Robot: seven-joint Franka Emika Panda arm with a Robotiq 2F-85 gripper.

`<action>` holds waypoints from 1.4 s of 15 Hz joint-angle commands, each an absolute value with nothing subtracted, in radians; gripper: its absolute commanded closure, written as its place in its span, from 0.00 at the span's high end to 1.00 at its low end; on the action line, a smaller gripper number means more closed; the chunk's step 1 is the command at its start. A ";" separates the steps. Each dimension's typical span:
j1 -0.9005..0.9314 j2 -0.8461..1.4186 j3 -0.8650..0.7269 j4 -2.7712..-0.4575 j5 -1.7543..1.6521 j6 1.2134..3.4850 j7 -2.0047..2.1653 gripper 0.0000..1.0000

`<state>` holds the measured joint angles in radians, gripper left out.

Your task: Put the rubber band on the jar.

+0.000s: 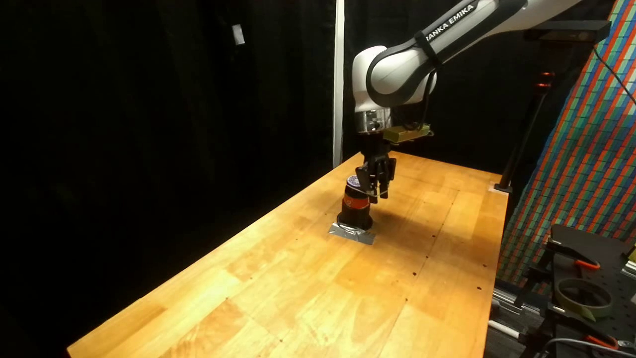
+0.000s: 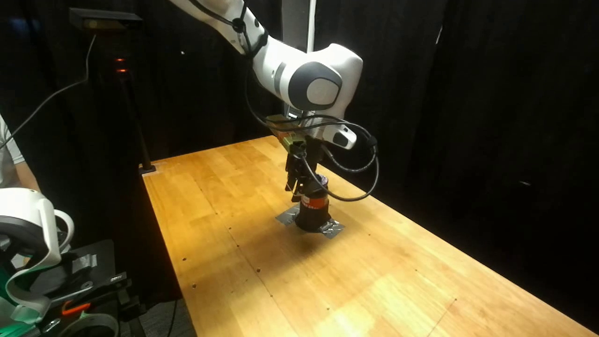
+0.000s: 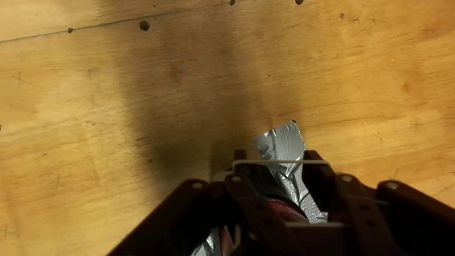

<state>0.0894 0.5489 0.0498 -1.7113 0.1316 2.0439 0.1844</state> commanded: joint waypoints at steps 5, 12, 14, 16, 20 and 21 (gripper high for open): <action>0.122 0.347 0.027 -2.030 0.076 2.361 0.264 0.00; 0.166 0.328 0.001 -2.196 -0.018 2.628 0.385 0.01; 0.186 0.330 -0.017 -2.225 -0.044 2.693 0.429 0.01; 0.211 0.326 -0.043 -2.256 -0.072 2.769 0.474 0.01; 0.296 0.312 -0.144 -2.336 -0.149 2.971 0.573 0.01; 0.321 0.314 -0.174 -2.351 -0.158 3.017 0.588 0.00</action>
